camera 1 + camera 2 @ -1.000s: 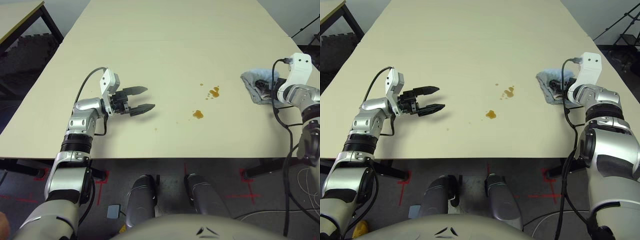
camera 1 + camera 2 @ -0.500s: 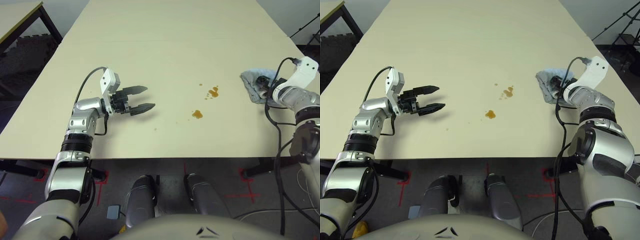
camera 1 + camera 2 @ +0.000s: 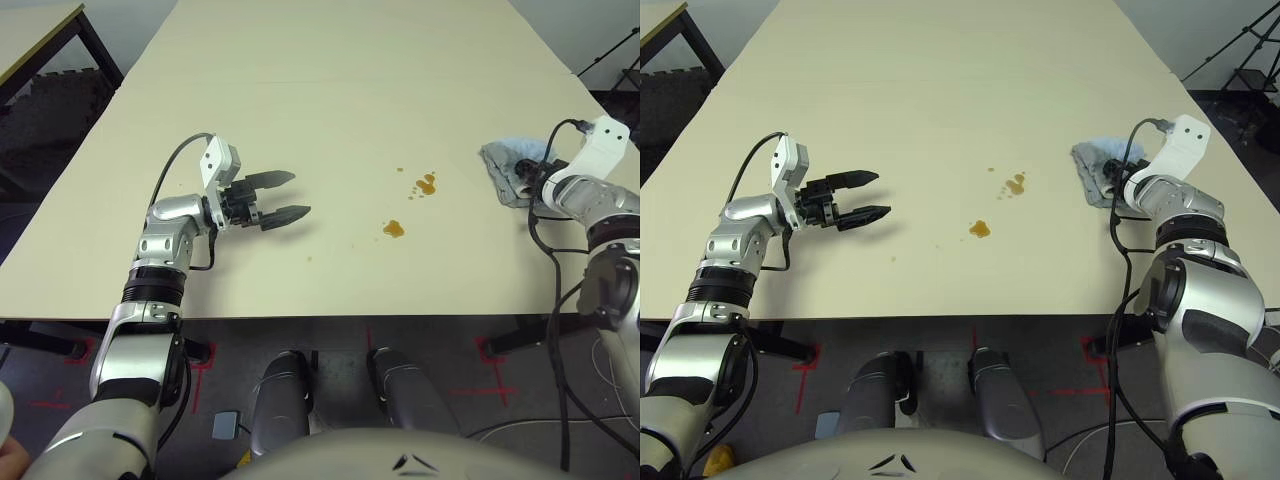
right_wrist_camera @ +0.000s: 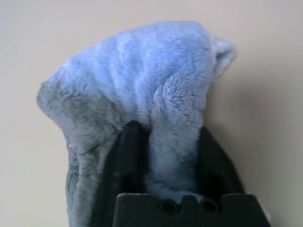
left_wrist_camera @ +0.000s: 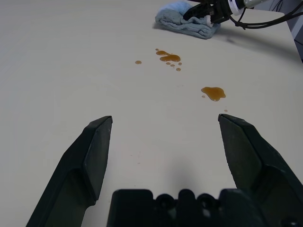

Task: Wipe the water off the table with a rag.

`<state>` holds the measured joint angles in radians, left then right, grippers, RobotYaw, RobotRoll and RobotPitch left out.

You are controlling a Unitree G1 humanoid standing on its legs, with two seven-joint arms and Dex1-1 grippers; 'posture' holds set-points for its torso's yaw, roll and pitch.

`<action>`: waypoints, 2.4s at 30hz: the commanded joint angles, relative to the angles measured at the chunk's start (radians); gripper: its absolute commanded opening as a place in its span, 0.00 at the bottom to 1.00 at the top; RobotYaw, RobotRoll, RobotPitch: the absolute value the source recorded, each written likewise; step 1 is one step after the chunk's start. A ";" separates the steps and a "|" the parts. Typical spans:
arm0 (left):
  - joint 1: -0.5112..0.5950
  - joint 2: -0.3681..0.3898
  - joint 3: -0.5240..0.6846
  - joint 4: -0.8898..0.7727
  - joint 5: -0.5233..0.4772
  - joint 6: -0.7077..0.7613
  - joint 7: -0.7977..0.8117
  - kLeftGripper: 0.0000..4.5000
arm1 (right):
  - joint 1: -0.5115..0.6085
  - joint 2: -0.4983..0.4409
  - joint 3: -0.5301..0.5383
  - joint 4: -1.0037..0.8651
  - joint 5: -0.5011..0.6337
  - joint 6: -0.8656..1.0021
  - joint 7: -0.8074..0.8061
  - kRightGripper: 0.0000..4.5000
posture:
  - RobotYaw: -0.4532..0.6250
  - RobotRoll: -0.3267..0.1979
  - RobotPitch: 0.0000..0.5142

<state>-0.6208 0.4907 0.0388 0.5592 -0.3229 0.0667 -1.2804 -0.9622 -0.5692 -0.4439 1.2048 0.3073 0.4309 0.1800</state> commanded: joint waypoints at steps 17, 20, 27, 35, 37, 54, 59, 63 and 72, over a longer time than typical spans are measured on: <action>-0.005 0.008 -0.004 0.013 0.016 -0.025 0.016 1.00 | -0.042 0.018 -0.112 -0.139 0.156 0.151 0.063 0.02 | 0.22 0.62 0.26; -0.009 0.008 -0.004 0.021 0.019 -0.029 0.016 1.00 | -0.050 0.025 -0.136 -0.193 0.194 0.196 0.047 0.02 | 0.21 0.62 0.26; -0.029 0.008 -0.007 0.049 0.024 -0.043 0.011 1.00 | -0.038 0.073 -0.138 -0.379 0.261 0.321 0.015 0.02 | 0.20 0.62 0.25; -0.046 0.009 -0.011 0.071 0.027 -0.053 0.002 1.00 | 0.028 0.146 -0.122 -0.548 0.298 0.438 -0.046 0.02 | 0.20 0.62 0.25; -0.047 0.010 -0.011 0.073 0.027 -0.054 0.001 1.00 | 0.061 0.161 -0.106 -0.567 0.284 0.442 -0.053 0.02 | 0.20 0.62 0.25; -0.050 0.021 -0.018 0.042 0.015 -0.011 -0.043 1.00 | 0.193 0.332 0.022 -0.575 0.197 0.374 -0.083 0.02 | 0.20 0.62 0.25; -0.043 0.025 -0.017 0.029 0.012 -0.001 -0.047 1.00 | 0.215 0.408 0.031 -0.636 0.206 0.408 -0.109 0.02 | 0.20 0.62 0.25; -0.039 0.027 -0.018 0.022 0.012 0.005 -0.049 1.00 | 0.227 0.478 0.045 -0.681 0.209 0.433 -0.125 0.02 | 0.20 0.62 0.25; -0.028 0.028 -0.017 0.006 0.010 0.015 -0.047 1.00 | 0.220 0.562 0.078 -0.706 0.198 0.458 -0.131 0.02 | 0.21 0.62 0.26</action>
<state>-0.6599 0.5123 0.0287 0.5907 -0.3125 0.0737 -1.3219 -0.7666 -0.0488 -0.4127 0.4664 0.5068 0.8261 0.0502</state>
